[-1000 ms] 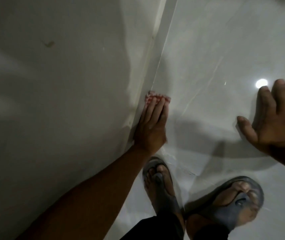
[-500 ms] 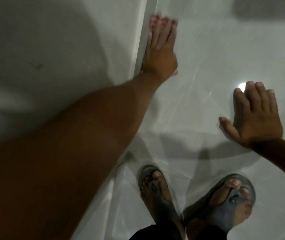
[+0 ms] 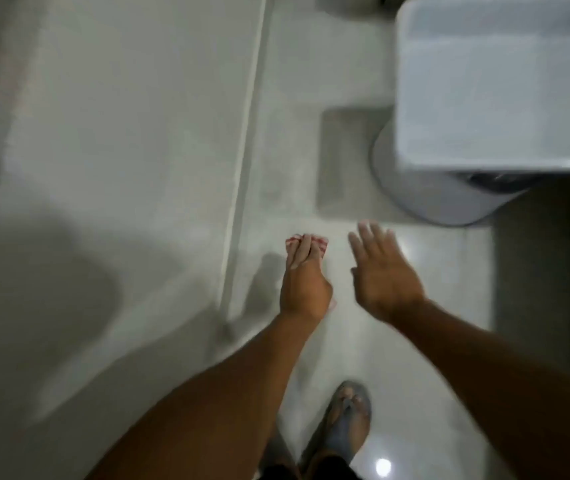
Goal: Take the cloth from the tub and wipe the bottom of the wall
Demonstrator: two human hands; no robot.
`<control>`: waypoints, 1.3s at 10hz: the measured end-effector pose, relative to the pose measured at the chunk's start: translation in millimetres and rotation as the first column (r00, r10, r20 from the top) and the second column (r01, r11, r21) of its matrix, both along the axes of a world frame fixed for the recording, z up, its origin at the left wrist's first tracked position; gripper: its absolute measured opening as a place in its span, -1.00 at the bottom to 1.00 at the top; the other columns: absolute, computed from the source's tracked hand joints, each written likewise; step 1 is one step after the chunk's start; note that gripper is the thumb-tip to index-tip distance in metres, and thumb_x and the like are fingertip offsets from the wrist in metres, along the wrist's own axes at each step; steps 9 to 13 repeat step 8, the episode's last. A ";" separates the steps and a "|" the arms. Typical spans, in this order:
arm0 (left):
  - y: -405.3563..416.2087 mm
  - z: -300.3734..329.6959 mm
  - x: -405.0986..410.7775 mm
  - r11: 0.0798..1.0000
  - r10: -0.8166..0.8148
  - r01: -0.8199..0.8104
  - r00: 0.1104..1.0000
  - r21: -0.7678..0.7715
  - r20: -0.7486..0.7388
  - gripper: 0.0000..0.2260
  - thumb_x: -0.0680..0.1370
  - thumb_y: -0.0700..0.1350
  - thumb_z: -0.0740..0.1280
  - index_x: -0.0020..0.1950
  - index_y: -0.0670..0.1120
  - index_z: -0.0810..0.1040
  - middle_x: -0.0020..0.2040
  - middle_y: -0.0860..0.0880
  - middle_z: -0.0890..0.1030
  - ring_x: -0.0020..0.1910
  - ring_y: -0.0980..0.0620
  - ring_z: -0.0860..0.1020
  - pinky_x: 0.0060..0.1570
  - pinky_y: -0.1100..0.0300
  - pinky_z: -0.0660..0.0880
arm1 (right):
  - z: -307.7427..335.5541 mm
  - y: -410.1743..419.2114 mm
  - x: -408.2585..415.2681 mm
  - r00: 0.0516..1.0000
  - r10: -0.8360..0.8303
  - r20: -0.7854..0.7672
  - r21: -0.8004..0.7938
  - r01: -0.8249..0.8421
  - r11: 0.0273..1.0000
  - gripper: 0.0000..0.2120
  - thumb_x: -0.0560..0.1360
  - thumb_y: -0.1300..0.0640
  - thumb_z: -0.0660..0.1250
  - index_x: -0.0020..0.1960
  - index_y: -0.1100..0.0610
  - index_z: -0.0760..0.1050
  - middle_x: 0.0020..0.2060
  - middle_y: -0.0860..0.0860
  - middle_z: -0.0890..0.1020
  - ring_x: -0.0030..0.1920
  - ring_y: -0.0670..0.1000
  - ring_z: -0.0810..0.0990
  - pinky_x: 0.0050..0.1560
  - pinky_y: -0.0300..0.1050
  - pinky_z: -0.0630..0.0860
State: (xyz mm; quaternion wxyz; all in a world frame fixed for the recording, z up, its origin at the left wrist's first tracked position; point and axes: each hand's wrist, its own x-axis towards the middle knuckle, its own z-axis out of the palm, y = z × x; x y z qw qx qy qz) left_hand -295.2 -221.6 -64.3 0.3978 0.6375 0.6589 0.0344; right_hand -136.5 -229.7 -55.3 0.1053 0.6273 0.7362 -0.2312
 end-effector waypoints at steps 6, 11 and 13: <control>209.1 40.0 291.6 0.927 -0.317 0.338 0.938 0.164 -0.140 -0.22 0.59 -0.18 0.33 0.65 -0.15 -0.11 0.69 -0.13 -0.18 0.66 -0.17 -0.24 0.59 -0.07 -0.28 | 71.3 167.7 252.3 0.967 -0.085 0.240 -0.041 0.098 0.994 -0.30 0.60 0.17 -0.05 0.68 0.19 -0.22 0.71 0.20 -0.20 0.71 0.20 -0.27 0.68 0.15 -0.27; 206.4 38.8 294.0 0.891 -0.387 0.437 0.873 0.122 -0.297 -0.15 0.61 0.19 0.20 0.63 -0.22 -0.22 0.66 -0.27 -0.24 0.64 -0.28 -0.25 0.63 -0.20 -0.24 | 75.8 183.6 263.8 0.936 -0.351 0.037 -0.066 0.352 0.933 -0.31 0.64 0.15 0.10 0.69 0.14 -0.12 0.73 0.15 -0.11 0.72 0.15 -0.20 0.68 0.05 -0.24; 206.4 38.8 294.0 0.891 -0.387 0.437 0.873 0.122 -0.297 -0.15 0.61 0.19 0.20 0.63 -0.22 -0.22 0.66 -0.27 -0.24 0.64 -0.28 -0.25 0.63 -0.20 -0.24 | 75.8 183.6 263.8 0.936 -0.351 0.037 -0.066 0.352 0.933 -0.31 0.64 0.15 0.10 0.69 0.14 -0.12 0.73 0.15 -0.11 0.72 0.15 -0.20 0.68 0.05 -0.24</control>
